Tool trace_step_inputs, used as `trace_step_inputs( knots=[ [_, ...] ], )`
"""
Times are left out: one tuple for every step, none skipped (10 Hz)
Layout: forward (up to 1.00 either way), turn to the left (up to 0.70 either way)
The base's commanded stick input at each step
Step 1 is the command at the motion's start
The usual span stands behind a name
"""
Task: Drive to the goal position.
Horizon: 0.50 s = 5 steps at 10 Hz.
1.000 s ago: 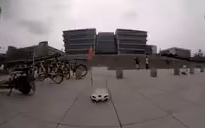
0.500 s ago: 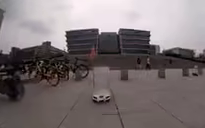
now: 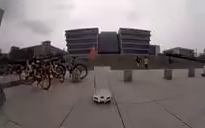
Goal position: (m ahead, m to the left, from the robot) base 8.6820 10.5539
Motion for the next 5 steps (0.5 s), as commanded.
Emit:
trace_step_inputs(
  knots=[
    [1.00,0.00],
    [1.00,0.00],
    [1.00,0.00],
    [1.00,0.00],
    [1.00,0.00]
  ],
)
